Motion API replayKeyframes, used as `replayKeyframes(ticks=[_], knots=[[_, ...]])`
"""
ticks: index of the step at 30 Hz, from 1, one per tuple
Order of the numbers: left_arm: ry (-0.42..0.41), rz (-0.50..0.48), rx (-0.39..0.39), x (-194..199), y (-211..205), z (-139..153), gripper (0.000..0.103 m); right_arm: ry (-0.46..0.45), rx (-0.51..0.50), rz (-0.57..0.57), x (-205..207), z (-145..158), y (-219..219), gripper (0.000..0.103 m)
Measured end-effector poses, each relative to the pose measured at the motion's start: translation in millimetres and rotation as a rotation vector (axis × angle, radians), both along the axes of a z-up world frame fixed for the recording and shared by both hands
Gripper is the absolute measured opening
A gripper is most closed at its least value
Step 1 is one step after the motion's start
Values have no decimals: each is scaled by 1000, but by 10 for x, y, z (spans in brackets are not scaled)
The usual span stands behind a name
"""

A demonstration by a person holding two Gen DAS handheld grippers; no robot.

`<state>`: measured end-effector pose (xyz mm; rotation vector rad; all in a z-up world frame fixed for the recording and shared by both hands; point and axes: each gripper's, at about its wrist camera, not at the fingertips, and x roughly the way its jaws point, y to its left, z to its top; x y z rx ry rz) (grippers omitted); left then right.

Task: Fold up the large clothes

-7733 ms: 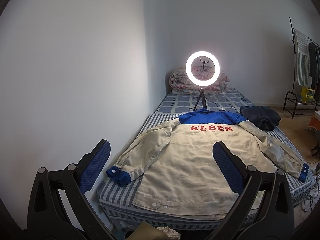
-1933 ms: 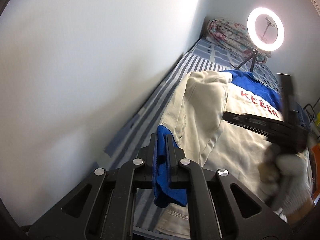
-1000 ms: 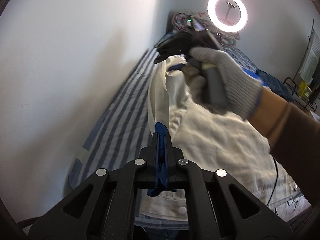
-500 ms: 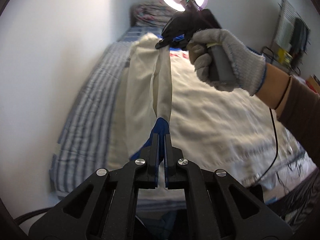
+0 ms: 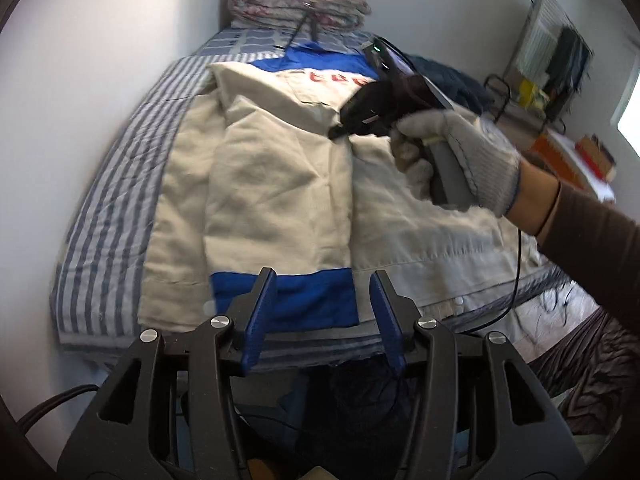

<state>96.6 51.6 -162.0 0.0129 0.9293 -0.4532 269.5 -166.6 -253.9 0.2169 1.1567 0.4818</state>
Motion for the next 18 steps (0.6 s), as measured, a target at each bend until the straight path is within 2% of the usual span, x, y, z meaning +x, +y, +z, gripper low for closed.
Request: replayKeyframes(ticks=[1,2,4,9,11,15,18], knots=[[3,25,-14,21,56,-10,50,-14,-26,5,-20,40,24,9],[16,60,-37,50,160,-13,50,-44,-58,10,-54,142,36,22],[57,118,-85,140,361,-61,50,-113,-79,19,-146,358,62,34],[158,227,-181,344,664,-264,50,-241,-78,84,-131,796,188,36],[212,246,-222,433,714,-378,50,-282,-66,124,-81,931,306,50],[272,257,-271,517,707,-511,50,-371,-109,165,29,1073,648,52],[295,264,-289,562,699,-579,50,-387,-113,191,138,1066,884,52]])
